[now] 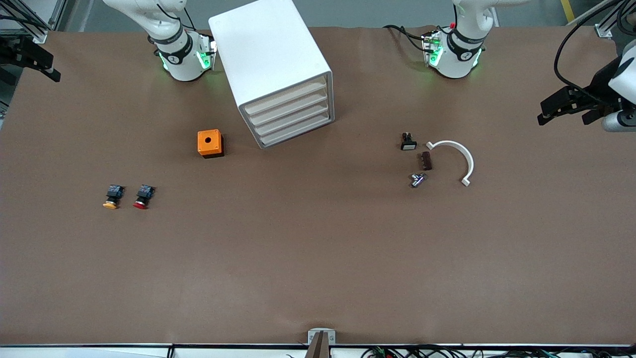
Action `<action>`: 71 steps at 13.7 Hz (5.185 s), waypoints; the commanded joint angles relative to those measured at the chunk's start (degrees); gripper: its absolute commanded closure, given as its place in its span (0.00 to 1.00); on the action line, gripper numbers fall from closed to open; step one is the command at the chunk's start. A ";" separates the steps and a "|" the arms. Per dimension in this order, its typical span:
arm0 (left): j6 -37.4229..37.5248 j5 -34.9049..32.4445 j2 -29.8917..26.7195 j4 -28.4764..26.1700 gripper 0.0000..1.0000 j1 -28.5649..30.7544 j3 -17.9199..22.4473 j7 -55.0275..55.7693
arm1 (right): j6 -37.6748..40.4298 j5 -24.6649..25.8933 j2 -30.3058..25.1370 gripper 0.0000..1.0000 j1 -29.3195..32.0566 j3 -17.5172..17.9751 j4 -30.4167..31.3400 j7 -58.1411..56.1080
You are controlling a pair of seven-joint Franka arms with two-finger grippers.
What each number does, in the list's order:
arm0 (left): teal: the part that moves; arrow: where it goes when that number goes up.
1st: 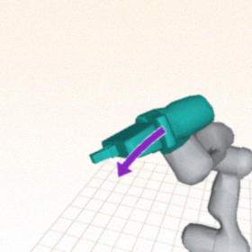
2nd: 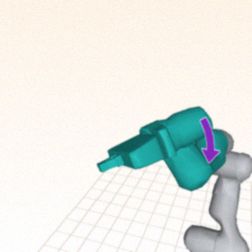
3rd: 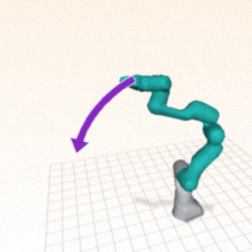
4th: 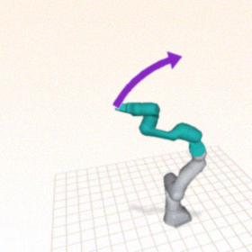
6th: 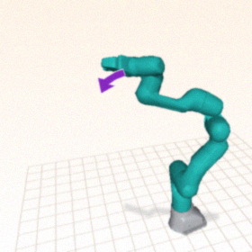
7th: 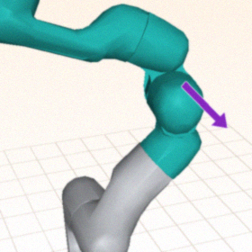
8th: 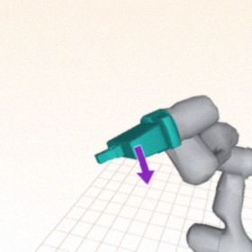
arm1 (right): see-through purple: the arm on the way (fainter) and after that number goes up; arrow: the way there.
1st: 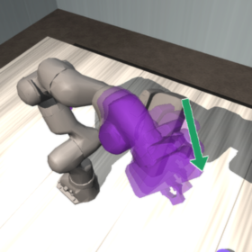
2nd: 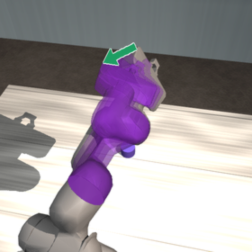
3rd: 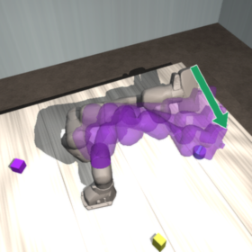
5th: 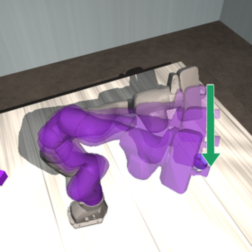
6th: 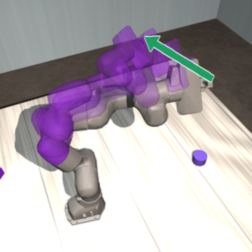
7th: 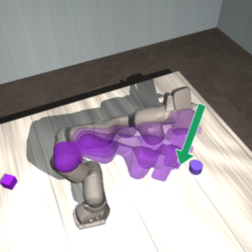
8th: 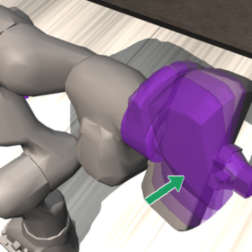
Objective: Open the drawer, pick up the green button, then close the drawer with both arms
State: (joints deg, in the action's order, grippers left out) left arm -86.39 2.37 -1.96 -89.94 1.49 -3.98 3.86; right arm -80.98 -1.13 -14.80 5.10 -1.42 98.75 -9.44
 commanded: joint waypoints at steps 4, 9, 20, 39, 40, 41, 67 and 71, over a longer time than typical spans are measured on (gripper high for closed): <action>1.40 -1.67 0.73 1.69 0.00 0.18 -0.24 0.09 | -0.06 -0.89 -0.67 0.00 0.78 0.28 -0.31 4.25; 1.40 -1.58 2.21 1.52 0.00 0.35 -0.15 0.09 | -0.06 -0.98 -0.58 0.00 0.78 0.28 -0.58 4.17; -4.30 -0.62 15.04 1.34 0.00 -1.75 -0.50 0.62 | -1.82 -0.98 -0.76 0.00 0.61 0.37 -0.23 3.20; -9.14 33.04 29.80 4.32 0.00 -13.61 -1.29 55.86 | -1.55 -0.63 -0.67 0.00 0.70 0.37 -0.31 3.20; -9.06 33.40 31.12 5.37 0.00 -14.58 -1.29 59.12 | -1.55 -0.45 -0.67 0.00 0.70 0.37 -0.31 3.20; -9.06 33.75 32.88 6.08 0.00 -16.24 -1.29 62.37 | -1.46 -0.45 -0.58 0.00 0.70 0.37 -0.40 3.20; 1.22 50.36 59.26 15.23 0.00 -25.48 -7.97 120.76 | -0.59 0.16 -0.58 0.00 0.52 0.72 -0.40 2.94; 1.23 50.27 60.57 15.23 0.00 -27.41 -7.80 120.94 | -0.59 0.16 -0.49 0.00 0.52 0.46 -0.40 3.03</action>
State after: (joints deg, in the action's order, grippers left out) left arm -86.41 51.84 57.19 -76.34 -25.02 -12.03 123.60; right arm -82.08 -1.15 -14.83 5.10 -1.19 98.36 -6.08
